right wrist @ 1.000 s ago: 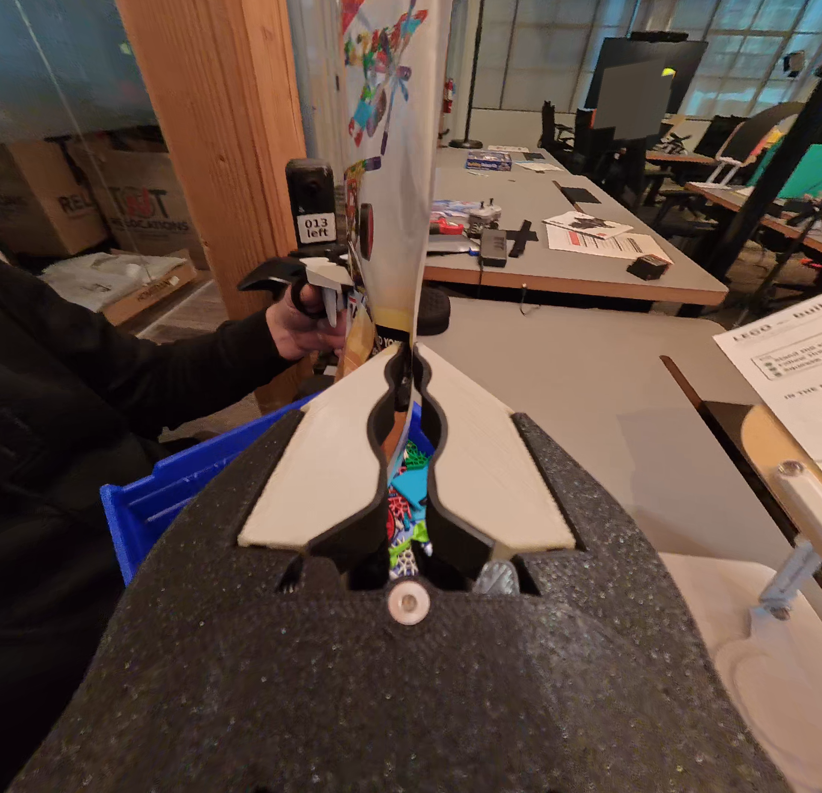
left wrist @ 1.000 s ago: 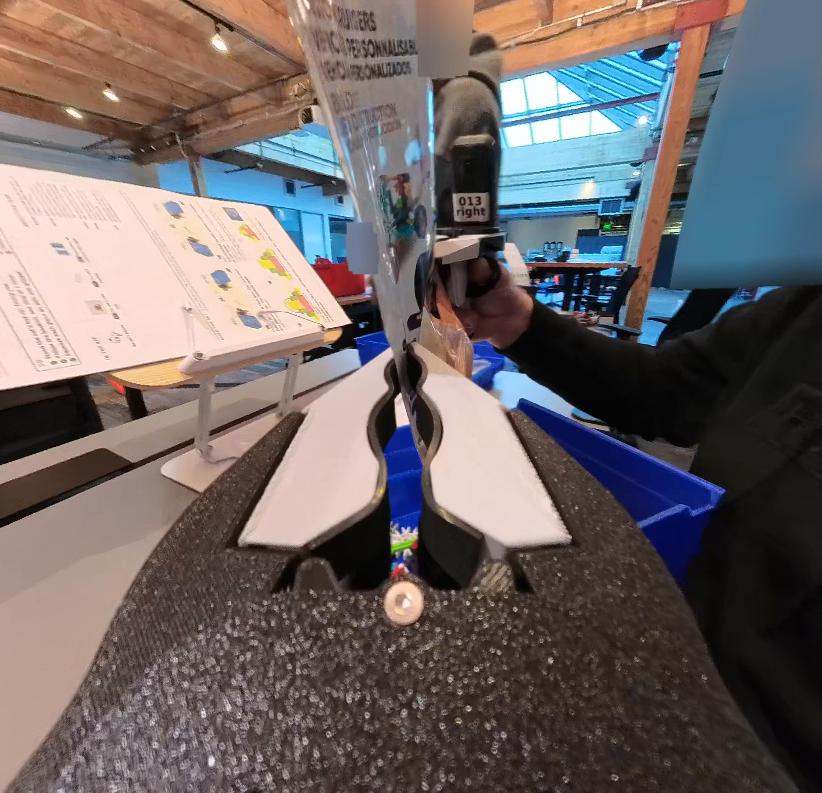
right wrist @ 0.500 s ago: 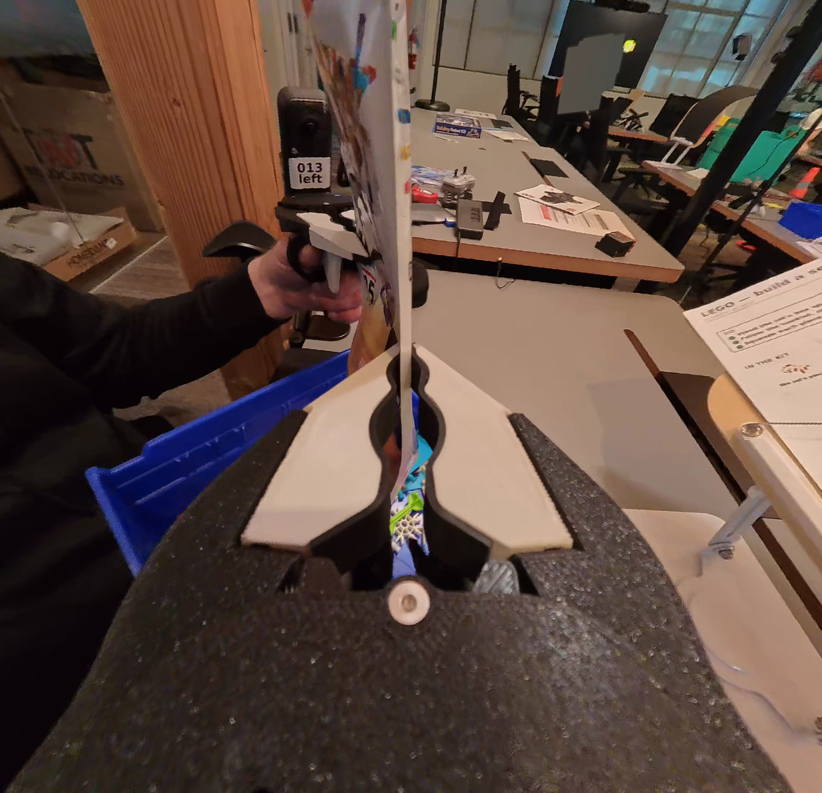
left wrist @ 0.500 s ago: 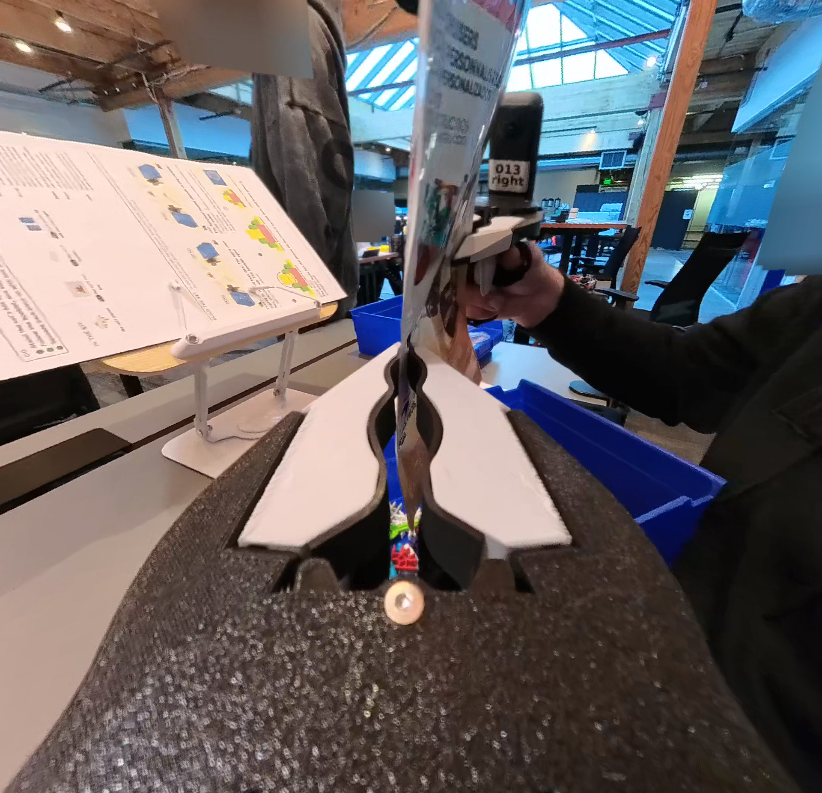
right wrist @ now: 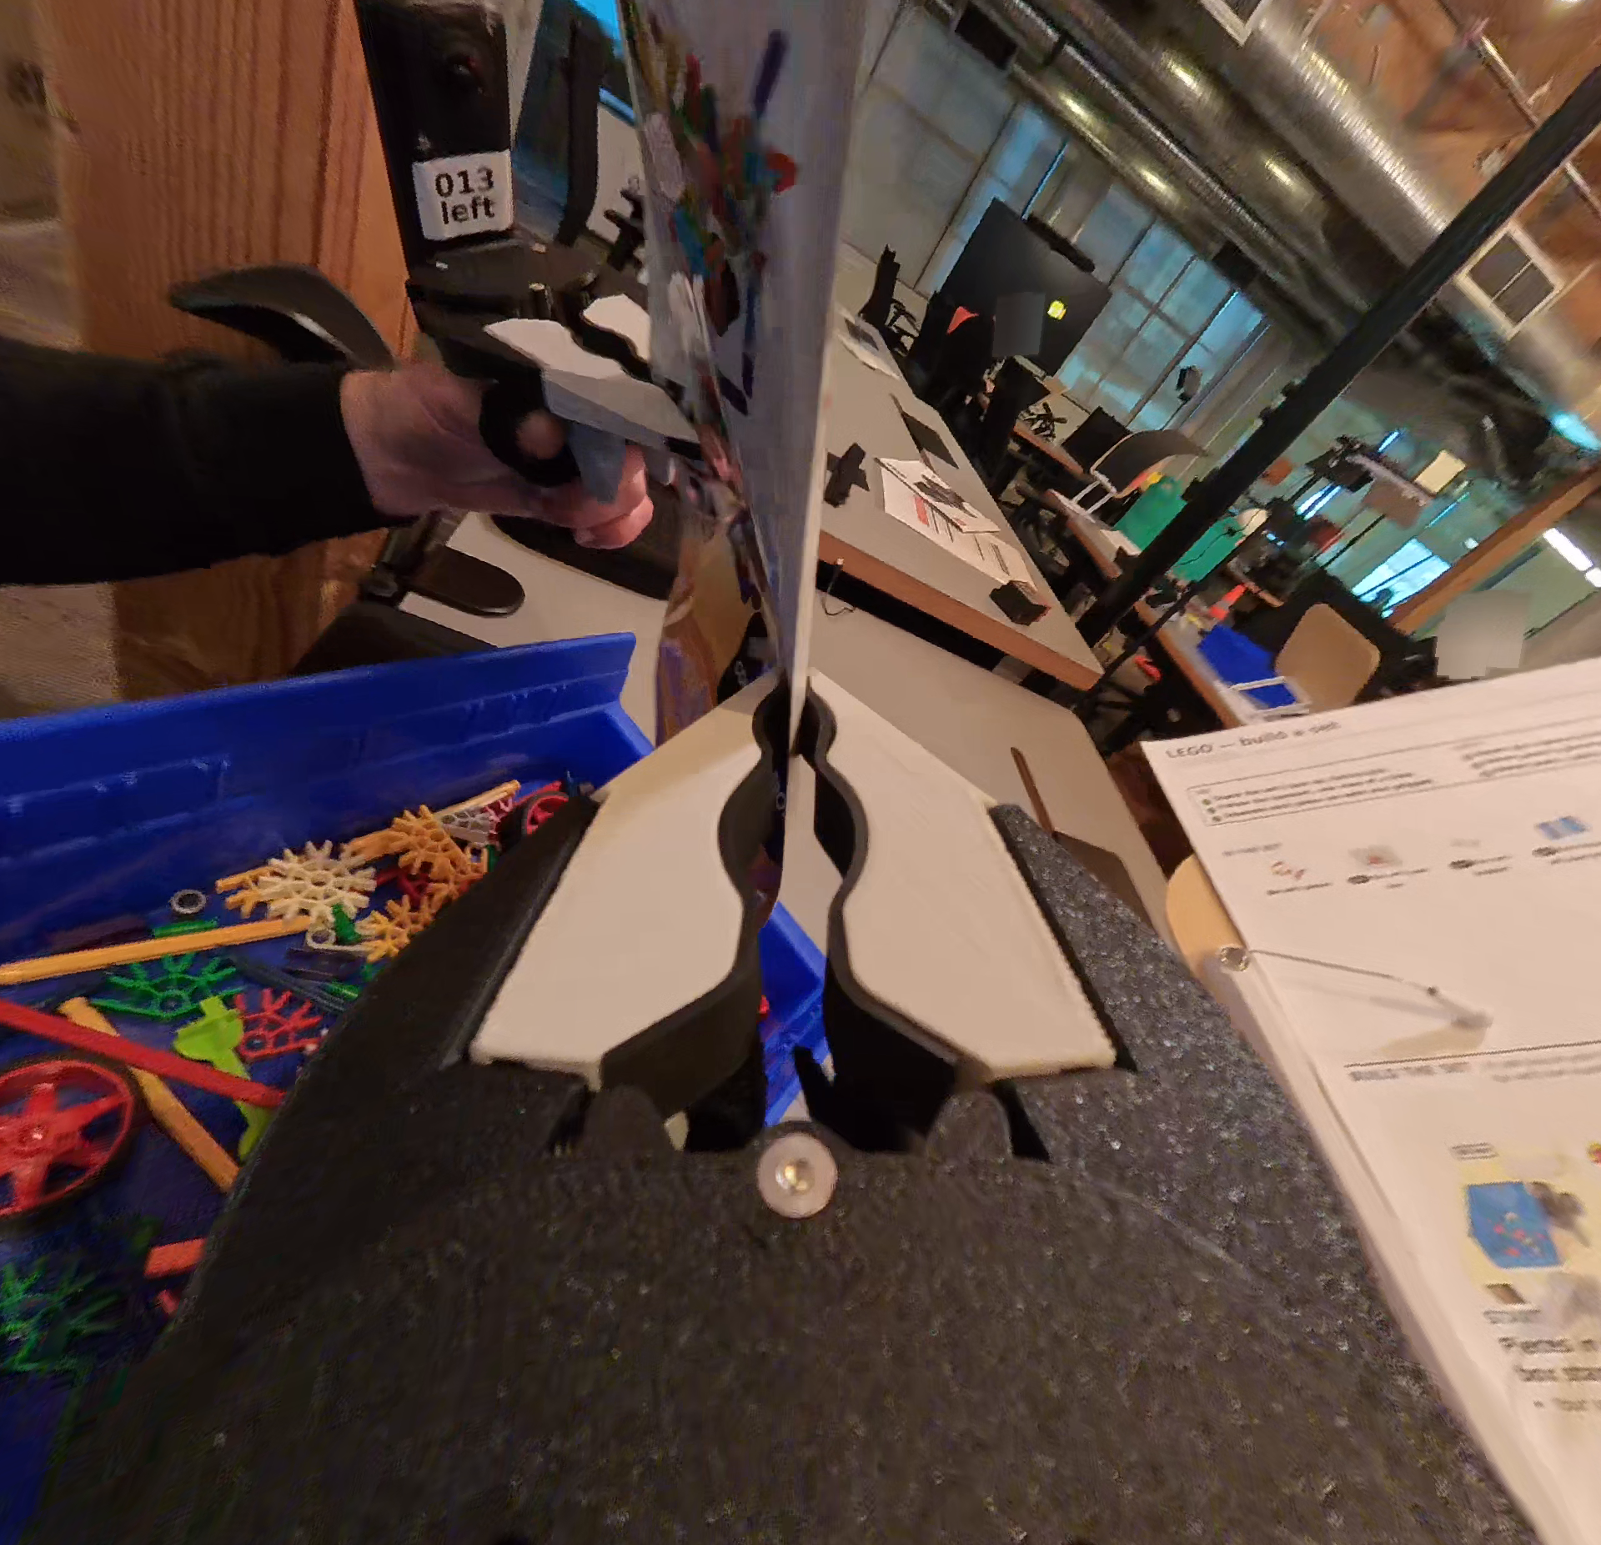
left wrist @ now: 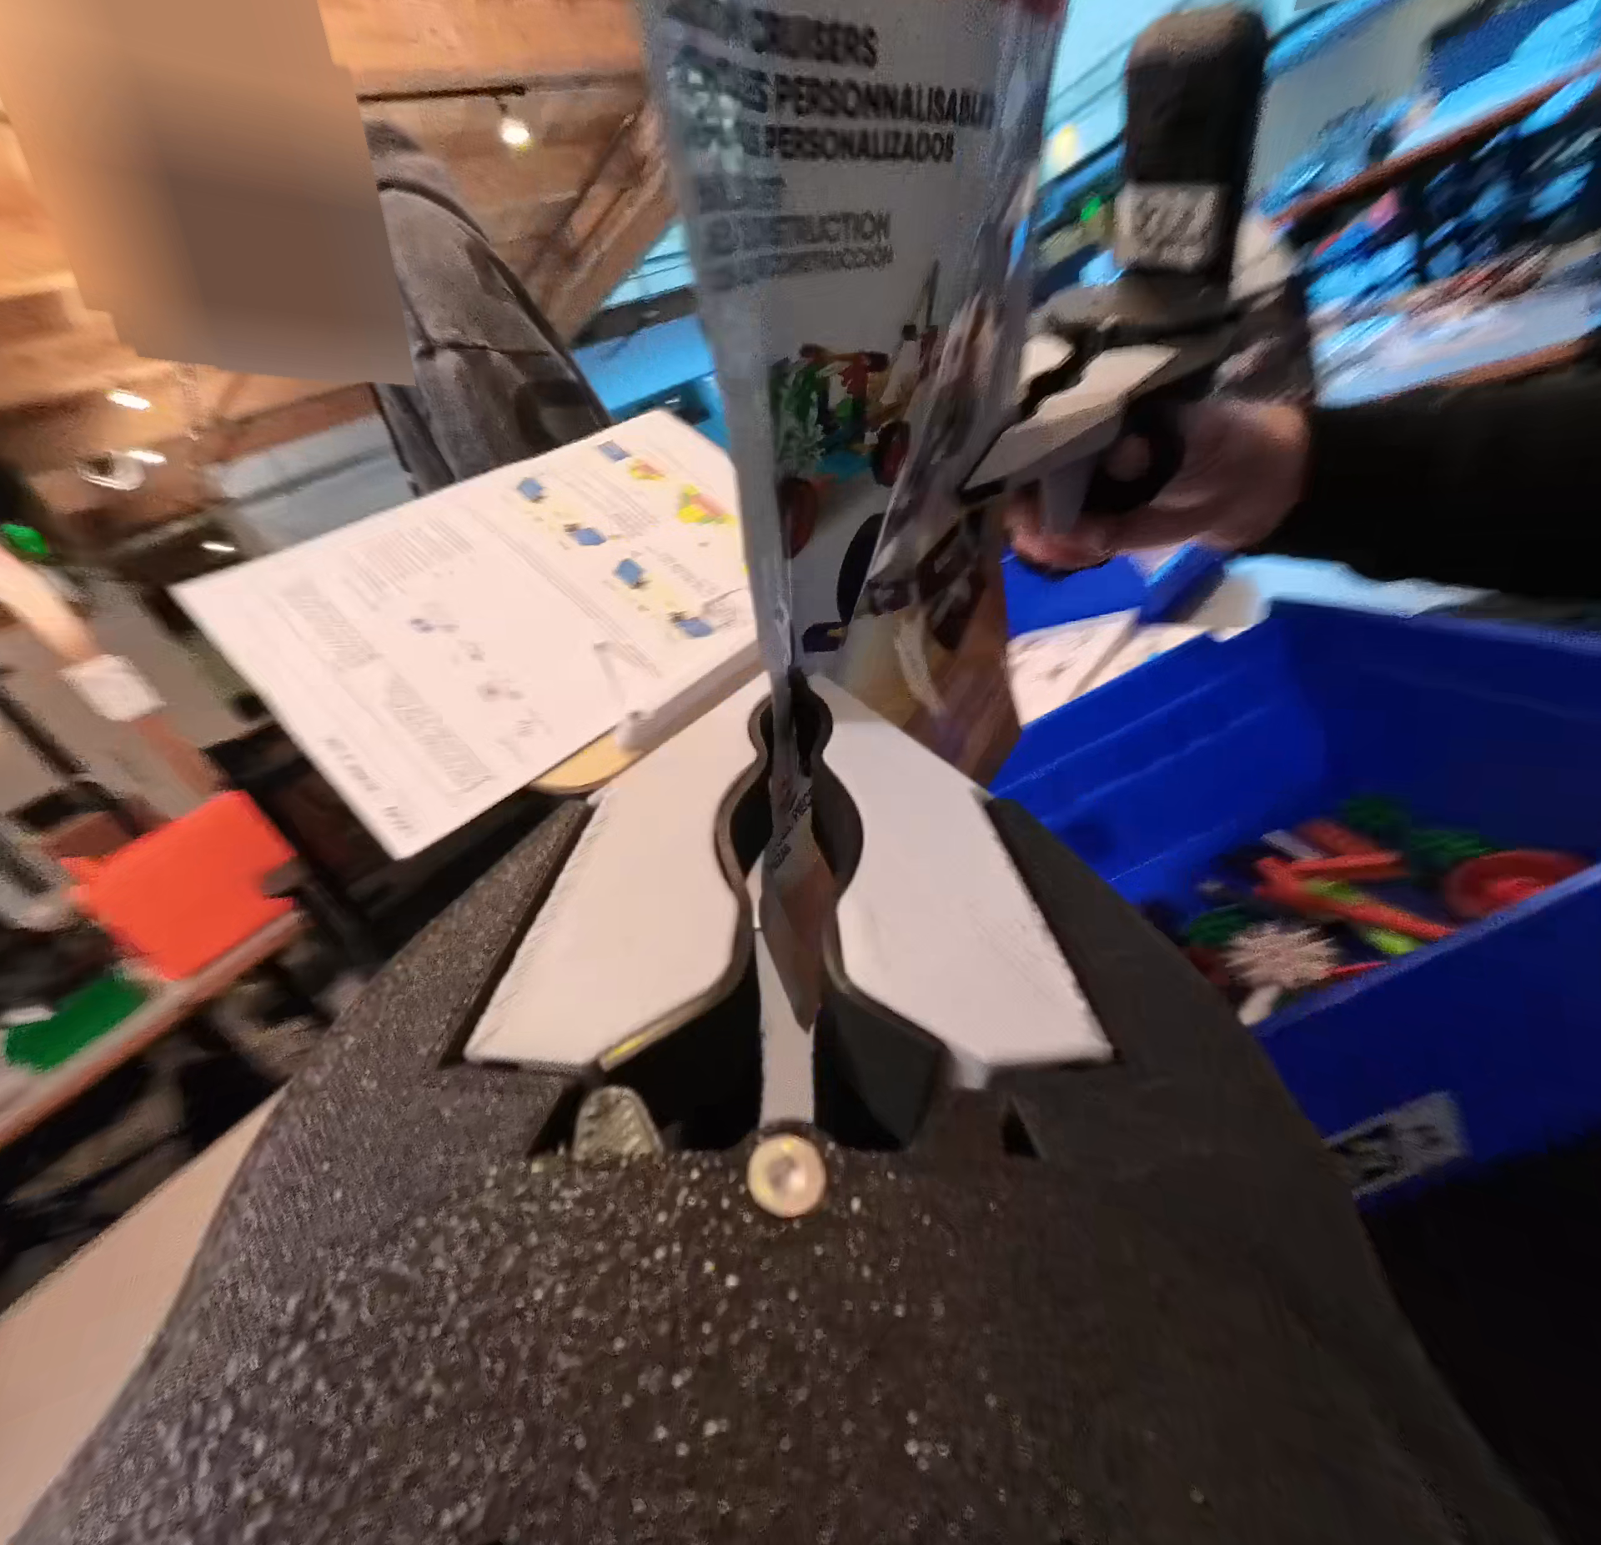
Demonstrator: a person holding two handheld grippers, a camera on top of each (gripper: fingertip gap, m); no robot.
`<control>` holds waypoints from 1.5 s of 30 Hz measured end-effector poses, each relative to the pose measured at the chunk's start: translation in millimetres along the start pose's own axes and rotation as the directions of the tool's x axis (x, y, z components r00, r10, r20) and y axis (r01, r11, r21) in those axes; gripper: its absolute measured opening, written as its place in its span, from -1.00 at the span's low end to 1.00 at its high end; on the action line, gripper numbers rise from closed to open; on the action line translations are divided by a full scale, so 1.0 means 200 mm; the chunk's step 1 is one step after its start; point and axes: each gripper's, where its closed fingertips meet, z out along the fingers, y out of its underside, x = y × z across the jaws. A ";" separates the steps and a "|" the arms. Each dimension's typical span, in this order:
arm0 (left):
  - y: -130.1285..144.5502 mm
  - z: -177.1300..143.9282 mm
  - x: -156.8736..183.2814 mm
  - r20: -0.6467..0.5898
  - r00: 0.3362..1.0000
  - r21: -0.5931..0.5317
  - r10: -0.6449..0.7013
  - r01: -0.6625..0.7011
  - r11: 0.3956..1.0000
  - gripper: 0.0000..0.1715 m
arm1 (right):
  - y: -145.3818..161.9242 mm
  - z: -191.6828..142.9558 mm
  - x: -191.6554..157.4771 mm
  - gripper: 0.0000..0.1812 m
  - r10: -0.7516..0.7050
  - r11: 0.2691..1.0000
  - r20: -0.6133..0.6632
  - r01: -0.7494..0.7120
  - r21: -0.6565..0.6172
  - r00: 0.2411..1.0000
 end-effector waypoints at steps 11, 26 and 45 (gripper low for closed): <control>0.03 -0.02 0.00 0.133 0.950 -0.054 0.282 -0.277 0.959 -1.00 | 0.04 0.12 -0.07 -1.00 -0.214 0.974 -0.057 0.209 -0.085 0.975; 0.03 -0.11 -0.02 0.157 0.897 -0.183 0.414 -0.385 0.904 -1.00 | 0.00 0.29 -0.14 -1.00 -0.295 0.945 0.047 0.299 -0.132 0.954; 0.36 -0.25 -0.15 0.112 0.962 -0.429 0.249 -0.179 0.885 -0.86 | 0.18 0.55 -0.02 -1.00 -0.298 0.883 0.168 0.338 -0.324 0.940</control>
